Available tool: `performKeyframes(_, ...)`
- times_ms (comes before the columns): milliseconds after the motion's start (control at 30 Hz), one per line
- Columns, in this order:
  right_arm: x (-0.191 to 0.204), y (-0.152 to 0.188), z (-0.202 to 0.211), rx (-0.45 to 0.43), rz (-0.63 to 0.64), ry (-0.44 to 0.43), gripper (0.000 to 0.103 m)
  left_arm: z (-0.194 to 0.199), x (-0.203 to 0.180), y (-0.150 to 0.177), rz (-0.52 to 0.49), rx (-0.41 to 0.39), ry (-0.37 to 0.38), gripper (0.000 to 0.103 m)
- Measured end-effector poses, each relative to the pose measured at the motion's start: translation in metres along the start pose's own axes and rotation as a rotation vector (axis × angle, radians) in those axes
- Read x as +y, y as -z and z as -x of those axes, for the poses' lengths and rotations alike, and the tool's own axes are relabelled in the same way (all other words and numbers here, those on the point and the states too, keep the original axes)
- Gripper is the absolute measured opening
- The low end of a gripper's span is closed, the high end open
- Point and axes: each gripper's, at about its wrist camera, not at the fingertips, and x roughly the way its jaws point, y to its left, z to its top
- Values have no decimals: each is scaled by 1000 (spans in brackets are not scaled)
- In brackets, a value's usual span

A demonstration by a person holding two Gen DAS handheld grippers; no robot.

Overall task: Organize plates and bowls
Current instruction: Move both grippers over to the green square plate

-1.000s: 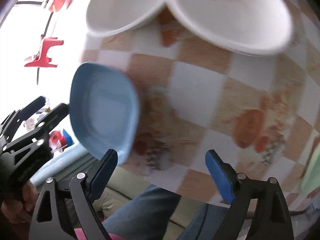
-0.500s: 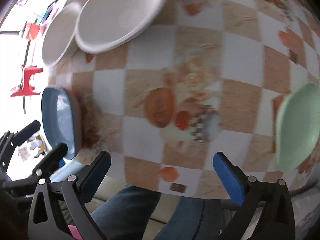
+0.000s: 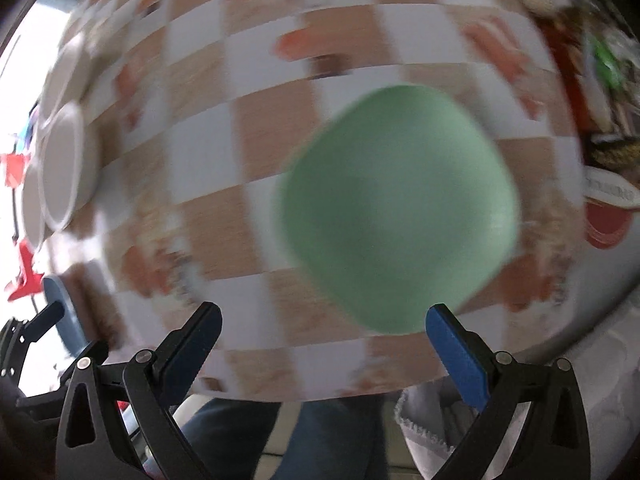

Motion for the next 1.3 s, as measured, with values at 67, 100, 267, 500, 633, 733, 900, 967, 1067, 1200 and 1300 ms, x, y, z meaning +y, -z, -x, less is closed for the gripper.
performKeyframes(67,-25,-7,1,-12,-16,24,103,-5,-11,-6,-9,15,4,78)
performKeyframes(100,-36,-10,4,-16,-23,39,103,-9,-16,-9,-10,20,15,78)
performKeyframes(267,-77,-34,0,-16,-16,106,103,-24,-37,-25,0,47,47,78)
performKeyframes(500,-32,-39,-16,9,87,135,103,-39,-43,-33,19,81,38,78)
performKeyframes(633,-19,-35,-34,40,126,87,103,-48,-38,-27,40,91,20,78)
performKeyframes(733,-12,-30,-40,53,125,57,103,-51,-30,-20,65,99,5,78)
performKeyframes(900,13,-16,-37,69,142,-8,103,-50,-17,-14,98,92,-16,78)
performKeyframes(967,26,-10,-36,75,173,-21,103,-49,-12,-13,101,92,-30,78)
performKeyframes(1067,38,-3,-24,51,191,15,103,-48,-8,-14,114,87,-31,78)
performKeyframes(1200,9,-16,-27,43,121,16,103,-46,-14,-24,116,63,-15,78)
performKeyframes(1300,-6,-27,-25,37,90,33,103,-48,-25,-38,109,47,-10,78)
